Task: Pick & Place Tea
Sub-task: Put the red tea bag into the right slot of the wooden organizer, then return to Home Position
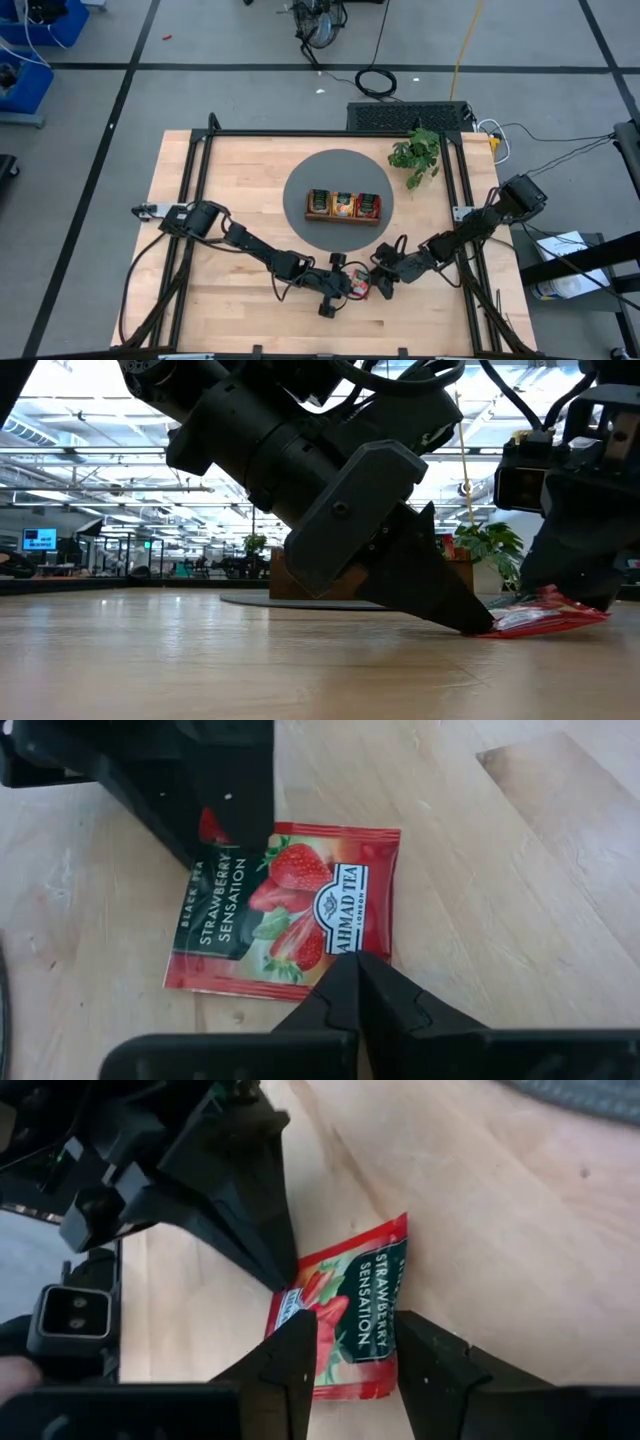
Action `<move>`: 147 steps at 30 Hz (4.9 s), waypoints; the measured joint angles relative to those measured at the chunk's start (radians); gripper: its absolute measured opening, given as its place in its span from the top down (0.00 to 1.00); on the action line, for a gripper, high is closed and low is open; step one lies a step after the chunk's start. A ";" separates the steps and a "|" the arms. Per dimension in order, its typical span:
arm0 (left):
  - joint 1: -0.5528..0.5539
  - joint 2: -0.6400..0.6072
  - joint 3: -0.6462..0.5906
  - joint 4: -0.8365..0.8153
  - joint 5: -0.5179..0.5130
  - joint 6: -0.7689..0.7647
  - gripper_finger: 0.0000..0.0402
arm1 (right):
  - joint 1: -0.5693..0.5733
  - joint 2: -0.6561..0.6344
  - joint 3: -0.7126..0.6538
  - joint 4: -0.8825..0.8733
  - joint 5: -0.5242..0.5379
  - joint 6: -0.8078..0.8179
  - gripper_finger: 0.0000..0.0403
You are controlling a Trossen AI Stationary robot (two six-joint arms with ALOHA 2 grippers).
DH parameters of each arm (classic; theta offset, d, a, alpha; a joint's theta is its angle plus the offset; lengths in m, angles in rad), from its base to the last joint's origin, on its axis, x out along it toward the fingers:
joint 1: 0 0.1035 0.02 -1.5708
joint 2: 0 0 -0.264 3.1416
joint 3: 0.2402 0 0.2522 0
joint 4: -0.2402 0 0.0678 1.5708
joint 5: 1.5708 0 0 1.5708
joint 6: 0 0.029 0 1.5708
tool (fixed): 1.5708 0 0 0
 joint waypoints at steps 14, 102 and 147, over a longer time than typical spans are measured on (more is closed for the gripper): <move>0.001 0.000 0.000 0.000 -0.004 0.001 0.99 | 0.001 0.001 -0.001 -0.023 -0.068 -0.041 0.86; -0.214 -0.164 -0.001 -0.413 -0.236 -0.118 0.88 | -0.368 -0.345 0.322 -0.944 0.247 -1.079 1.00; -0.206 -0.164 0.000 -0.407 -0.236 -0.106 0.88 | -0.491 -0.360 0.303 -0.913 0.092 -1.008 0.70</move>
